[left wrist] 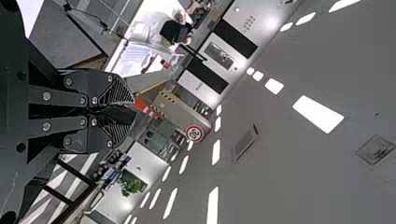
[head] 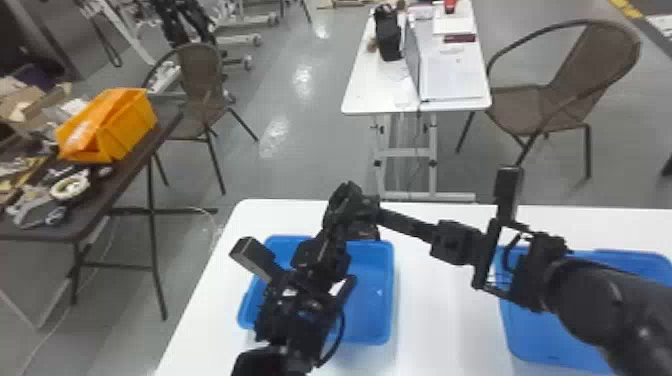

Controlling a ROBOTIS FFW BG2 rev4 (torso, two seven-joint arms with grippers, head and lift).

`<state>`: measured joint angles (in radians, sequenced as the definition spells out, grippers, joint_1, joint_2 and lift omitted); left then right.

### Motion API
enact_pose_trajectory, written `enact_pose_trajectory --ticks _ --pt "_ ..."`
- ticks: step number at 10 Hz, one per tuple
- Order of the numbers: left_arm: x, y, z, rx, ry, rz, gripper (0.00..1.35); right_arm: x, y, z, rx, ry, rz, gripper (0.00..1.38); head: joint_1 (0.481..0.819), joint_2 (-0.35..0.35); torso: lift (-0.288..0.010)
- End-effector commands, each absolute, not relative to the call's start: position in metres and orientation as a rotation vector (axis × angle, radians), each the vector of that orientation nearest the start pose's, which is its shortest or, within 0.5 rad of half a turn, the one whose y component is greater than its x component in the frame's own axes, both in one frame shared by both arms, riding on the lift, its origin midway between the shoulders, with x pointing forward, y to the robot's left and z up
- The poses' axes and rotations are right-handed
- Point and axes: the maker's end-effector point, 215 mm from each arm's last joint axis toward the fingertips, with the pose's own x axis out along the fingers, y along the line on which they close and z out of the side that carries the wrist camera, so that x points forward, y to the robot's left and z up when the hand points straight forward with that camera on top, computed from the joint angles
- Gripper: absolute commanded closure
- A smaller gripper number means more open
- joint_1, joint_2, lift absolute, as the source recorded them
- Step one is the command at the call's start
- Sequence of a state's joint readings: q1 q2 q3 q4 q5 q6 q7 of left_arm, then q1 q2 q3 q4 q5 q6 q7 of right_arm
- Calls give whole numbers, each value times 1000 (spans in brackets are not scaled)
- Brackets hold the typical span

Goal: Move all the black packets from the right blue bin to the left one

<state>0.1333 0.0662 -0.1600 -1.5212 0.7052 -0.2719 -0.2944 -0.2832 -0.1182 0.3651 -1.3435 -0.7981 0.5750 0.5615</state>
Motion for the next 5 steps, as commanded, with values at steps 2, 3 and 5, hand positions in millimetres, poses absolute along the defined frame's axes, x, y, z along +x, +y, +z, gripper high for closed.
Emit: enact_pose_trajectory --ticks 2,3,5 --pt "531 157 -344 -638 -128 -284 1207 524 63 -373 669 495 1006 1142 695 228 0" --pt "531 159 -344 -636 -133 -281 1207 523 63 -372 667 489 1014 659 695 227 0" --pt "530 165 -341 -616 -146 -271 1208 521 61 -369 684 475 1030 38 695 229 0"
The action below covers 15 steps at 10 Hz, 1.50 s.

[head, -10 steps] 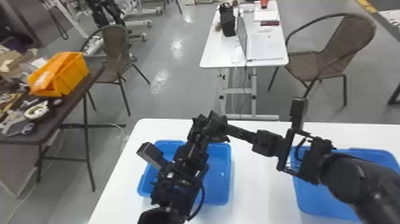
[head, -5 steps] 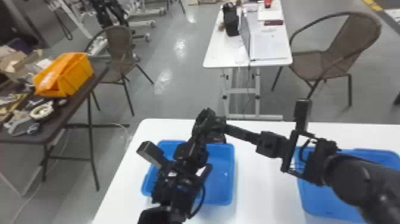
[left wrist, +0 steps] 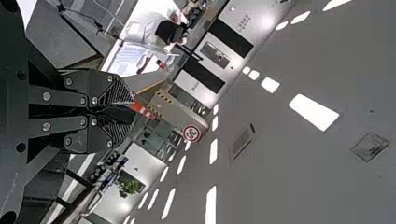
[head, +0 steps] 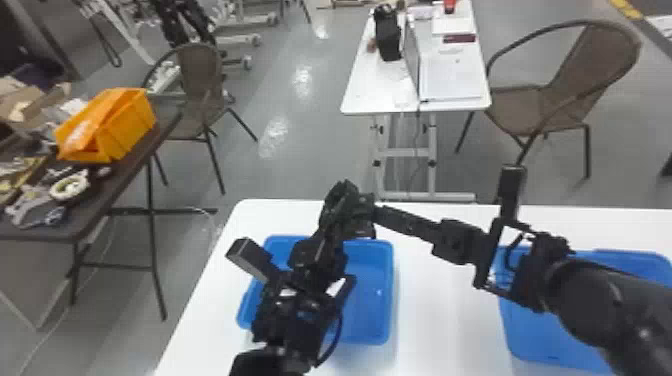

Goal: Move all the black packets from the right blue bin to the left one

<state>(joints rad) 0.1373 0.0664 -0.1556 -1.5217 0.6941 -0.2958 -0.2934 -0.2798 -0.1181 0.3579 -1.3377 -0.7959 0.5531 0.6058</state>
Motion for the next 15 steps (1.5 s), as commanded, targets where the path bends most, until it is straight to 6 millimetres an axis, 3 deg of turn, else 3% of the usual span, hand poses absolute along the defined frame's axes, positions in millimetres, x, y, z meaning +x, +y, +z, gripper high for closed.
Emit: enact_pose_trajectory --ticks 1,2,3,5,7,8,10,11,12,13,14,15 --pt "529 176 -342 -585 -155 -247 1208 518 55 -371 692 477 1037 108 695 231 0" --pt "525 197 -350 -513 -151 -200 1208 517 43 -378 670 477 1018 170 695 237 0" --pt "517 215 -371 -435 -115 -149 1208 517 24 -389 633 467 978 197 695 245 0" --pt "495 242 -420 -305 -18 -84 1208 520 -41 -418 498 411 829 199 695 250 0" --pt "477 249 -454 -223 64 -74 1207 514 -100 -443 376 408 707 199 695 213 0" --pt "473 247 -463 -229 74 -73 1136 510 -116 -450 332 401 674 199 695 186 0" --pt "472 242 -460 -267 53 -73 111 510 -138 -452 264 348 615 199 695 148 0" --pt "473 240 -453 -272 31 -79 9 509 -150 -448 224 310 579 199 695 127 0" --pt "472 235 -437 -286 -11 -89 110 505 -166 -444 164 281 527 199 695 111 0" --pt "463 236 -419 -286 -42 -92 116 497 -183 -435 90 247 452 199 695 87 0" --pt "446 239 -410 -263 -50 -82 116 483 -199 -430 55 207 379 200 695 73 0" --pt "422 253 -418 -222 -22 -53 108 463 -209 -439 69 219 330 196 695 52 0"
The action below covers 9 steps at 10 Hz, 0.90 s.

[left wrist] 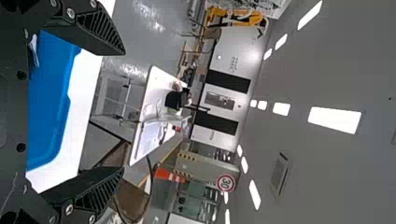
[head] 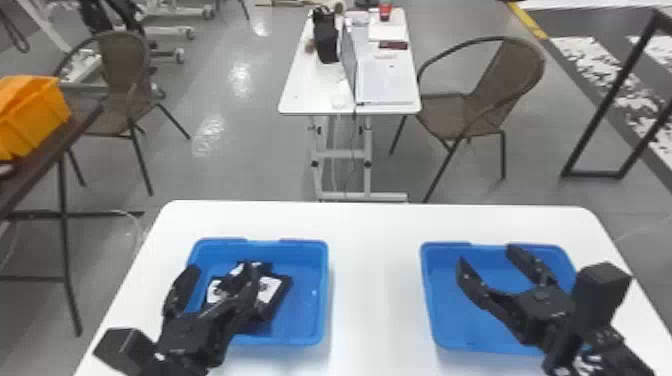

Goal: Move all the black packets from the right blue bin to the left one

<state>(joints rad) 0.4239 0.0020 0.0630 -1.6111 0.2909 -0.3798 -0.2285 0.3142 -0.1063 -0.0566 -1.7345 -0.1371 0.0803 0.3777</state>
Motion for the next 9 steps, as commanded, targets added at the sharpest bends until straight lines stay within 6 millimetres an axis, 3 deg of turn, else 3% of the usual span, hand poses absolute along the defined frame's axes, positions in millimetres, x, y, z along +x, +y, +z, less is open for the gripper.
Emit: enact_pose_trajectory --ticks 1,2,4,5,6,7,9 --pt "403 267 -433 -164 30 -48 78 441 -214 -448 64 245 317 199 695 49 0" --pt "390 272 -436 -107 45 -66 68 422 -211 -452 45 264 321 199 695 61 0" --pt "386 260 -417 119 67 -185 68 387 -212 -449 -38 289 278 199 695 78 0" --pt "378 262 -416 150 79 -193 70 375 -219 -448 -41 286 219 199 695 70 0" --pt "368 277 -417 183 95 -176 70 360 -224 -450 -23 280 176 199 695 59 0" --pt "360 289 -418 212 107 -163 71 349 -227 -455 -8 278 158 200 695 69 0" --pt "361 300 -415 230 112 -185 85 353 -225 -455 9 254 176 200 695 100 0"
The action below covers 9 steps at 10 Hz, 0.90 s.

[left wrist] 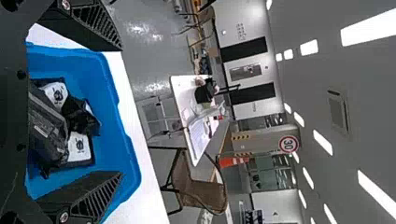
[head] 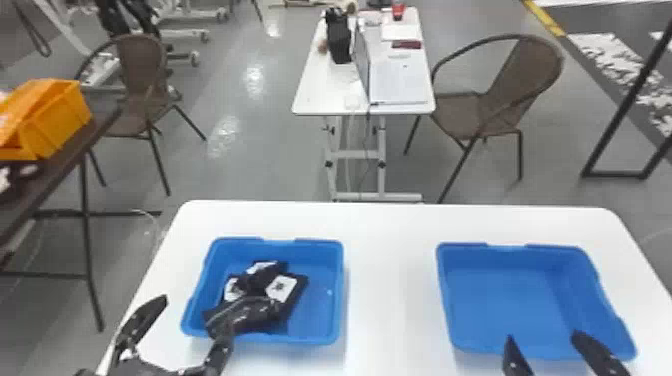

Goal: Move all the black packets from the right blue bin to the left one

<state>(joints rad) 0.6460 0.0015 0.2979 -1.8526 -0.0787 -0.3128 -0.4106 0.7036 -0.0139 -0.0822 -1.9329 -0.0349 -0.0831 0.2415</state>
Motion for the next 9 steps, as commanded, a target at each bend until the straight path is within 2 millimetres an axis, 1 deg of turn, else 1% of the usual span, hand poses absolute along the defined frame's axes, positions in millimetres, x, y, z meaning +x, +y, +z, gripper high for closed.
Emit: enact_pose_trajectory --ticks 1,3,4,5,6,8,9 --pt "362 298 -417 214 114 -185 90 354 -224 -454 8 251 176 200 695 114 0" --pt "361 302 -416 189 99 -167 90 354 -223 -454 11 249 169 200 695 122 0" --pt "357 308 -424 152 107 -142 90 355 -223 -453 9 248 169 200 695 124 0" --pt "355 311 -425 138 104 -124 90 355 -223 -453 10 248 165 200 695 131 0" --pt "356 310 -424 141 100 -125 91 354 -223 -453 13 248 161 200 695 141 0" --pt "357 305 -424 136 97 -131 91 354 -224 -454 13 249 160 200 695 141 0" --pt "358 306 -422 138 93 -128 91 354 -225 -455 15 250 155 202 695 136 0"
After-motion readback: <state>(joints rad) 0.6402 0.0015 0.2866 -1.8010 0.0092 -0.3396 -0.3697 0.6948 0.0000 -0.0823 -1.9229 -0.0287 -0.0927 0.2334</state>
